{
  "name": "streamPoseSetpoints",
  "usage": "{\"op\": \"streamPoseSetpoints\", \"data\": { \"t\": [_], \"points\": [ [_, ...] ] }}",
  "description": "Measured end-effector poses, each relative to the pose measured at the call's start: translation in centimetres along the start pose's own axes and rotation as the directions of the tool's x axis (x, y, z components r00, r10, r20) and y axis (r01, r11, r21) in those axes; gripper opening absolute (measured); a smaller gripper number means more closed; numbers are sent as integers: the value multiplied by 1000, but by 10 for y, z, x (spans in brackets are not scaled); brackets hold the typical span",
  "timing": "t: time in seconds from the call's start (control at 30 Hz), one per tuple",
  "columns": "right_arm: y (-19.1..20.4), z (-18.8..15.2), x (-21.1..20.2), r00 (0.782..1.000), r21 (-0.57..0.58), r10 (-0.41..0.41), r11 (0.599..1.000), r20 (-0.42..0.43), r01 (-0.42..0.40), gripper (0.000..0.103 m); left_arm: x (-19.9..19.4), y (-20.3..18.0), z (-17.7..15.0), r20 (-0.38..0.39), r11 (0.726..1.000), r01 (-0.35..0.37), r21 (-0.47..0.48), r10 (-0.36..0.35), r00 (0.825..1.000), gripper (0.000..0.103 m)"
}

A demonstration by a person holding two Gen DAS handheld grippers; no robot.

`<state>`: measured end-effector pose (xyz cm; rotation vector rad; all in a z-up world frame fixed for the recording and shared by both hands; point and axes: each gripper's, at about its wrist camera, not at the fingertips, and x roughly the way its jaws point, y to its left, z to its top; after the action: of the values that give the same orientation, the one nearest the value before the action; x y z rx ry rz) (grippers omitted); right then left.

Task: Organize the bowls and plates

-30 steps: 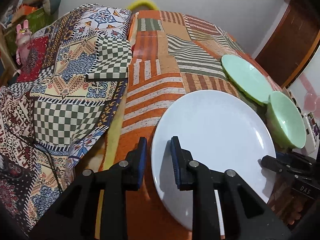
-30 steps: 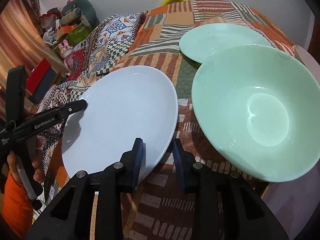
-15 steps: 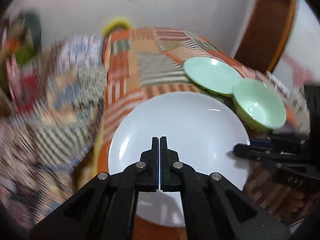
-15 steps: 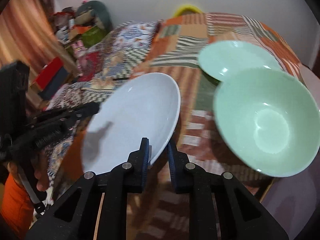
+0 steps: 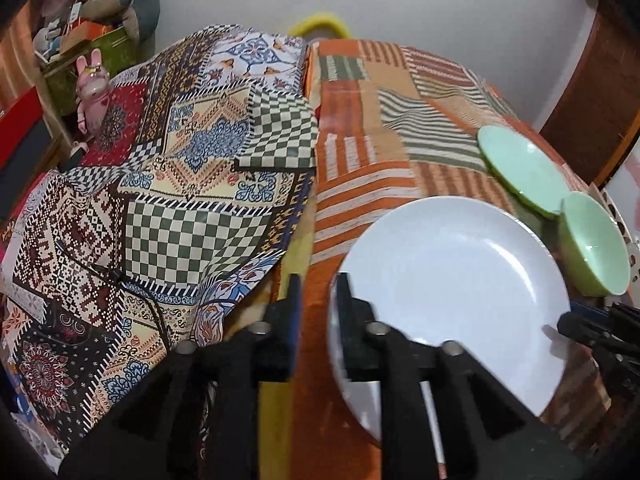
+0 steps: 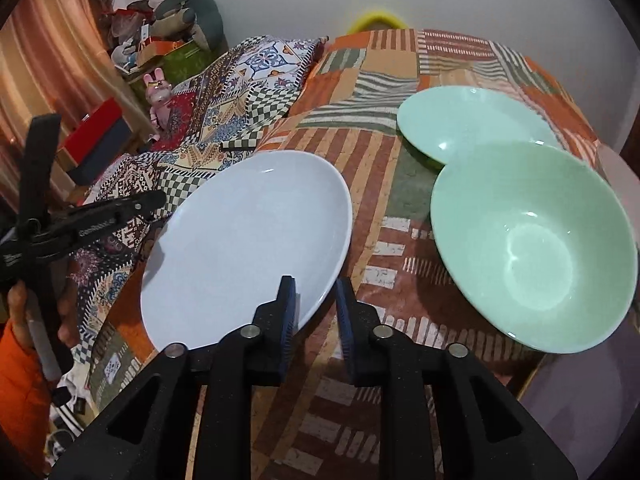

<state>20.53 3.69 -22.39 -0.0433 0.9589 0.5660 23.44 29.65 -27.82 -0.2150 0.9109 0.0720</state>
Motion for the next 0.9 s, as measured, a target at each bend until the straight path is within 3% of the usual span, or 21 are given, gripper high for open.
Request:
{"op": "streamPoseSetpoints", "data": {
  "t": [0.07, 0.1, 0.57, 0.67, 0.9],
  "points": [
    [-3, 0, 5, 1000, 9, 1, 1000, -17, -1, 23, 5, 1, -2, 1, 1000, -11, 4, 11, 1000, 44],
    [-4, 0, 7, 1000, 18, 6, 1000, -21, -6, 24, 9, 1, -2, 5, 1000, -14, 8, 14, 1000, 46],
    [-1, 0, 17, 998, 36, 55, 998, -40, -54, 26, 33, -12, -6, -53, 994, 108, 23, -107, 993, 45],
    [0, 0, 17, 998, 31, 59, 998, -35, -58, 22, 31, -21, -6, -46, 994, 98, 53, -96, 994, 41],
    [1, 1, 14, 998, 29, 58, 998, -29, -57, 21, 27, -21, -9, -41, 996, 91, 26, -90, 995, 40]
  ]
}}
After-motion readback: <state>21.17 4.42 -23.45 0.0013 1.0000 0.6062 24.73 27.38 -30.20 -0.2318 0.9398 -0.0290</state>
